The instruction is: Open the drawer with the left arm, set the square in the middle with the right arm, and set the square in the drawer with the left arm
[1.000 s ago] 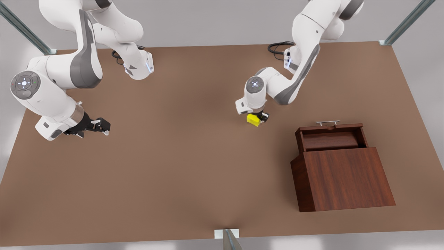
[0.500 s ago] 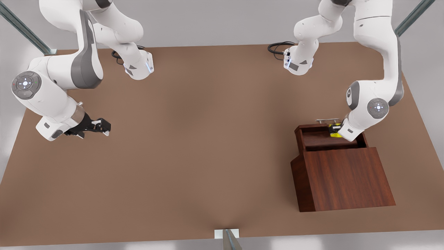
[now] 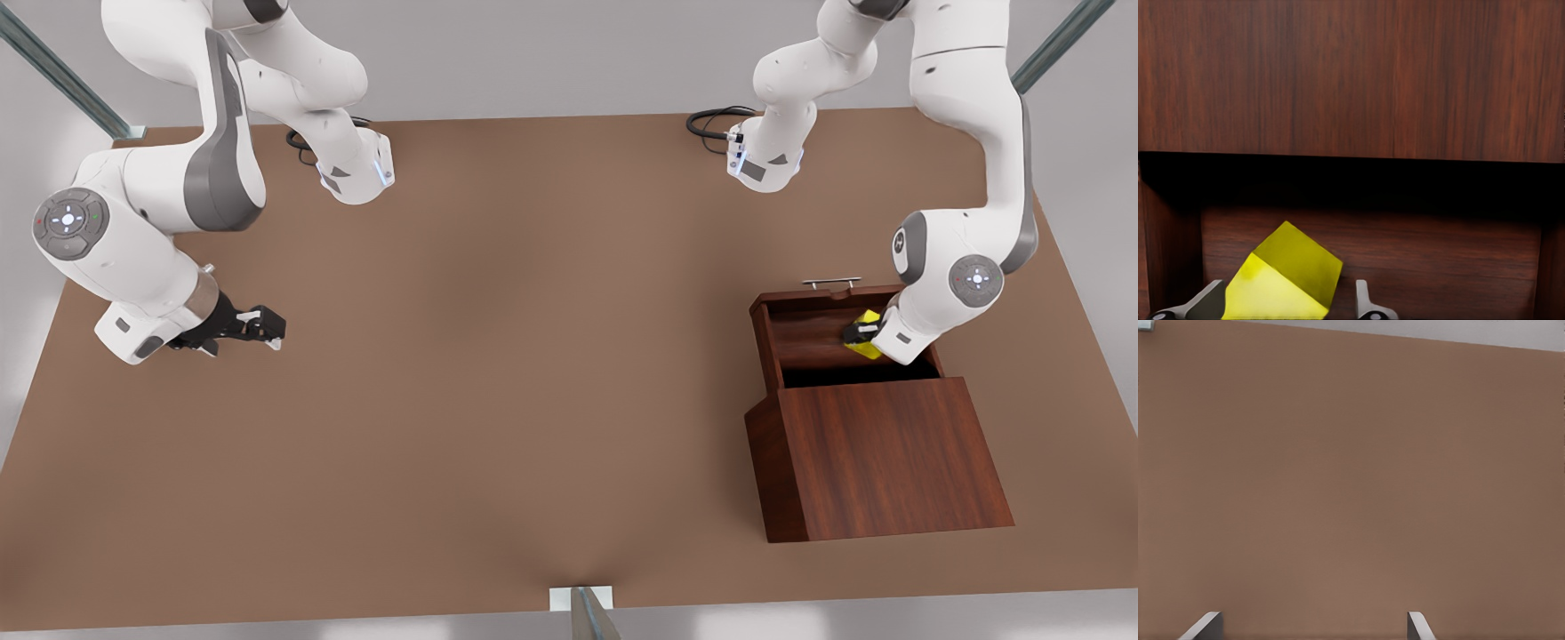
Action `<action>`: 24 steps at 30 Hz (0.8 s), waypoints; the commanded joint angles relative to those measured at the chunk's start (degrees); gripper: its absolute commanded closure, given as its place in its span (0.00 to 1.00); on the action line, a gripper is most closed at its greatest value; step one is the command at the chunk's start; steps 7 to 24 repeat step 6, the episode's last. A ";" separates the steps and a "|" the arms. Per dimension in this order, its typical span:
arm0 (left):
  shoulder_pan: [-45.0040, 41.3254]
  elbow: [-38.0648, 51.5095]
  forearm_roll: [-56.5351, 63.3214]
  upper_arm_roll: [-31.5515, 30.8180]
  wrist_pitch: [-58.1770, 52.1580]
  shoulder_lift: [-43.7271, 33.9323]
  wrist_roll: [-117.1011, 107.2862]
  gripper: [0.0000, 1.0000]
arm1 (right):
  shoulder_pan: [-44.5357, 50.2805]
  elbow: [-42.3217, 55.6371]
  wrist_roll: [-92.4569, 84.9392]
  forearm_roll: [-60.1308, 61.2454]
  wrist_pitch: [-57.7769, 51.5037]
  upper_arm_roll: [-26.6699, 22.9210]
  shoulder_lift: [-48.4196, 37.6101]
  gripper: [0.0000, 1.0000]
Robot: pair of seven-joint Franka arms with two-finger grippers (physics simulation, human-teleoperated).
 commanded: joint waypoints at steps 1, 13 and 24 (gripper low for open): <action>-0.04 0.13 -0.01 0.04 -0.13 -0.13 -0.10 0.00 | -0.09 -0.03 0.00 0.09 0.00 0.00 0.08 0.00; -2.33 29.30 -0.45 -2.41 -34.39 2.23 0.43 0.00 | -0.09 -0.03 -0.09 -0.17 -0.18 0.00 0.00 0.00; -2.33 29.30 -0.45 -2.41 -34.39 2.23 0.43 0.00 | -0.09 -0.03 -0.09 -0.17 -0.18 0.00 0.00 0.00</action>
